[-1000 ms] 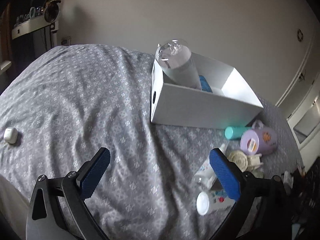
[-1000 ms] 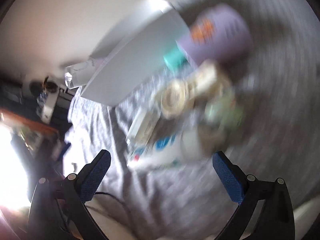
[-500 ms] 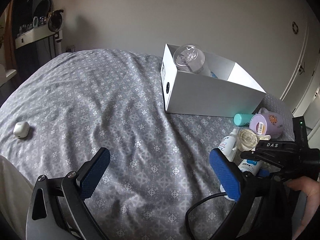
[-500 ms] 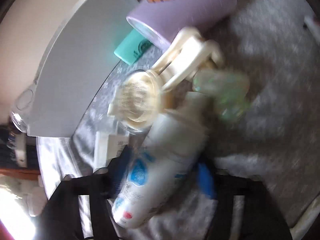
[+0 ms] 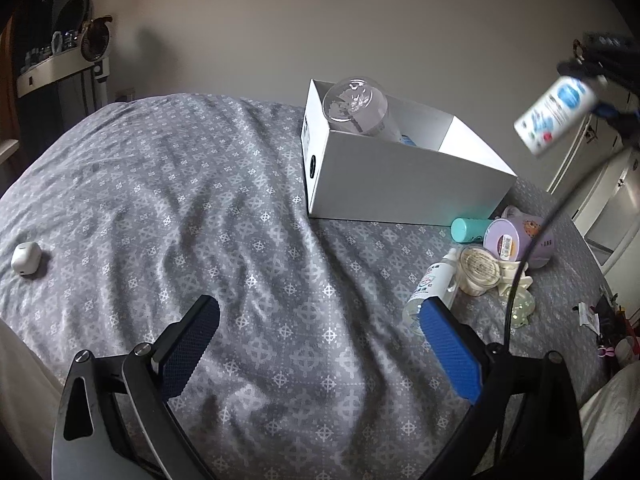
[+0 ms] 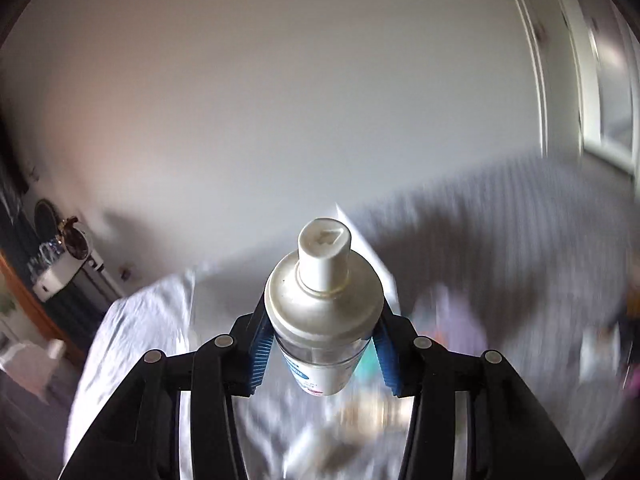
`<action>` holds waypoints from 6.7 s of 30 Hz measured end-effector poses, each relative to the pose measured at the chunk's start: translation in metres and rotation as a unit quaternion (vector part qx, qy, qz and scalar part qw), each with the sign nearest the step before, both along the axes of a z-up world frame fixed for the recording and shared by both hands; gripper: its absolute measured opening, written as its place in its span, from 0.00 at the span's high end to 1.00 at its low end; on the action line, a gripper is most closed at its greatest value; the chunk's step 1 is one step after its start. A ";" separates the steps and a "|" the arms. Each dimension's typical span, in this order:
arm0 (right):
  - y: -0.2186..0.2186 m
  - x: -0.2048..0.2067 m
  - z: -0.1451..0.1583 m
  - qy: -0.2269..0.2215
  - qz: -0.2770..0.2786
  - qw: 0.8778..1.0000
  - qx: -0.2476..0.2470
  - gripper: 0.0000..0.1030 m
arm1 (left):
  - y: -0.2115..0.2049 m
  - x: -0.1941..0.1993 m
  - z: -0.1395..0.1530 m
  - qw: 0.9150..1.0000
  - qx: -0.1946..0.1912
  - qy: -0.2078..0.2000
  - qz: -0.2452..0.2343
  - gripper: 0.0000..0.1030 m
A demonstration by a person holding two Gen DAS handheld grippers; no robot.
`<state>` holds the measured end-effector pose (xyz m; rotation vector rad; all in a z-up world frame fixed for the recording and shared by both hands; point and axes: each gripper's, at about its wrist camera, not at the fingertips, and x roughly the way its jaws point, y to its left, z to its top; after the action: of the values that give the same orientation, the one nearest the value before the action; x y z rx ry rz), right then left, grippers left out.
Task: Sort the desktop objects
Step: 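Grasp the white bottle with blue label using the right tool, then lower the white bottle into the white box and open the right tool, then grasp the small white pump bottle with the right tool and lift it, then drop the pump bottle into the white box by opening the right tool, then grasp the round gold-lidded jar with the left tool, then place the jar into the white box and open the left tool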
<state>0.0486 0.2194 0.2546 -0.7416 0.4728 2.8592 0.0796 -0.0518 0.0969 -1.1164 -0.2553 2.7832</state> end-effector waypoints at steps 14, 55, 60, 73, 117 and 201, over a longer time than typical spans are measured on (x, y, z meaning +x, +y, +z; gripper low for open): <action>-0.069 -0.166 -0.073 -0.151 0.029 0.955 0.255 0.58 | -0.004 -0.003 -0.005 1.000 0.003 -0.006 0.012 0.02; -0.063 -0.058 -0.086 -0.153 0.170 0.948 0.222 0.00 | -0.012 -0.008 -0.013 0.999 0.007 -0.032 0.043 0.02; -0.051 -0.043 -0.121 -0.244 0.202 0.941 0.121 0.01 | -0.018 -0.003 -0.009 0.998 0.010 -0.015 0.062 0.02; -0.082 -0.083 -0.246 -0.390 0.143 0.910 0.009 0.39 | -0.025 -0.006 -0.012 0.997 0.022 -0.024 0.072 0.02; -0.037 -0.177 -0.089 -0.191 0.068 0.976 0.076 0.57 | -0.024 -0.011 -0.020 0.997 0.030 -0.040 0.066 0.01; 0.172 0.173 -0.104 -0.078 -0.070 0.974 -0.200 0.00 | 0.070 -0.135 0.068 0.998 -0.051 0.043 -0.001 0.01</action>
<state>0.2215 0.3916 0.1509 -0.9421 1.0482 2.5746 -0.0549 0.0184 0.1653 -1.0140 -0.1034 2.8621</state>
